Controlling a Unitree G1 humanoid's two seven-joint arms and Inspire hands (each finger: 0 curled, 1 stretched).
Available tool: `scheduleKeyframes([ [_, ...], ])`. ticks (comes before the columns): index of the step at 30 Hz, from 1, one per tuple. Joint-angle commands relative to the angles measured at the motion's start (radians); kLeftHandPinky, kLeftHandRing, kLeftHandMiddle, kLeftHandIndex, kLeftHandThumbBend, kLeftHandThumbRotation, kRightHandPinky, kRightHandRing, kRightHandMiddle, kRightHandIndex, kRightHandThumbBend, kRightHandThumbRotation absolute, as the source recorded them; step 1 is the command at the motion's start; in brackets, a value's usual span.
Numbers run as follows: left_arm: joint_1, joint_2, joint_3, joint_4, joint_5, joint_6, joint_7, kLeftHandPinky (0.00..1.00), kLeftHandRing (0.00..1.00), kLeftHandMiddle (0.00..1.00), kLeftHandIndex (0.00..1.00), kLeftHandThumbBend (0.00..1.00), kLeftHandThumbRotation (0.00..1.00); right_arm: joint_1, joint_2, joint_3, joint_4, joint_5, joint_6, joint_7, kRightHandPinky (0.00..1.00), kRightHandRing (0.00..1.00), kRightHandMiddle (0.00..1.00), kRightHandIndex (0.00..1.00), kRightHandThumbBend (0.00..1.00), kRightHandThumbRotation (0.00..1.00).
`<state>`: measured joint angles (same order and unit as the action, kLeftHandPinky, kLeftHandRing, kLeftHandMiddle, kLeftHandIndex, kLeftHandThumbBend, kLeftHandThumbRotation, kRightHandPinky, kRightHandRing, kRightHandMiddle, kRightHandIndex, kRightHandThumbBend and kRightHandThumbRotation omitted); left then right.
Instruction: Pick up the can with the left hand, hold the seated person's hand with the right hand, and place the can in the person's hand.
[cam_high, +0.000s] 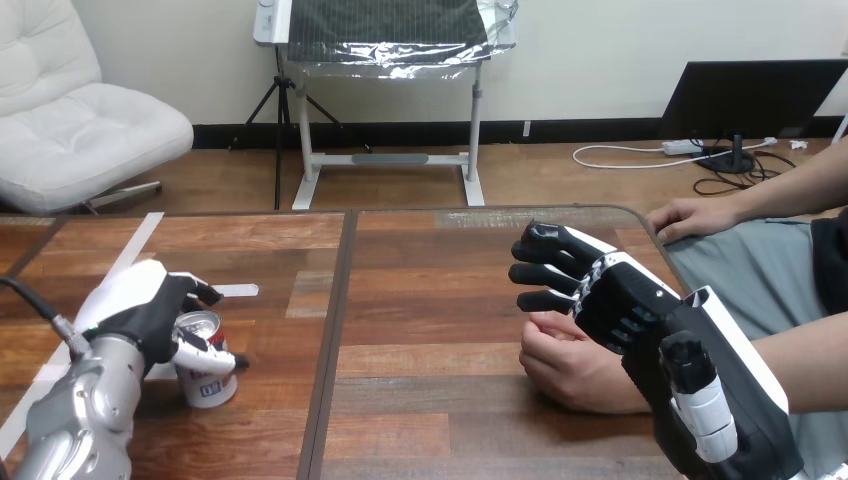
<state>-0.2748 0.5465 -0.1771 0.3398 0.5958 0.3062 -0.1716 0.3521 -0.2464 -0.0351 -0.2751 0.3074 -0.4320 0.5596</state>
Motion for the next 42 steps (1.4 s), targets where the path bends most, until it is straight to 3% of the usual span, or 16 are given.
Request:
scheduleKeyframes([
  [1, -0.025, 0.031, 0.024, -0.057, -0.002, 0.009, 0.001, 0.64, 0.76, 0.77, 0.76, 0.67, 0.15, -0.052, -0.009, -0.006, -0.036, -0.001, -0.022, -0.006, 0.78, 0.84, 0.86, 0.86, 0.82, 0.97],
  [23, -0.028, 0.029, 0.025, -0.066, -0.019, 0.027, 0.004, 0.61, 0.72, 0.73, 0.68, 0.67, 0.01, -0.055, -0.01, -0.006, -0.038, 0.001, -0.016, -0.007, 0.78, 0.84, 0.86, 0.86, 0.82, 0.97],
  [42, -0.034, 0.045, 0.009, -0.071, -0.016, 0.031, -0.025, 0.62, 0.73, 0.73, 0.68, 0.68, 0.02, -0.058, -0.011, -0.004, -0.048, 0.001, -0.007, -0.009, 0.78, 0.84, 0.86, 0.86, 0.82, 0.96],
])
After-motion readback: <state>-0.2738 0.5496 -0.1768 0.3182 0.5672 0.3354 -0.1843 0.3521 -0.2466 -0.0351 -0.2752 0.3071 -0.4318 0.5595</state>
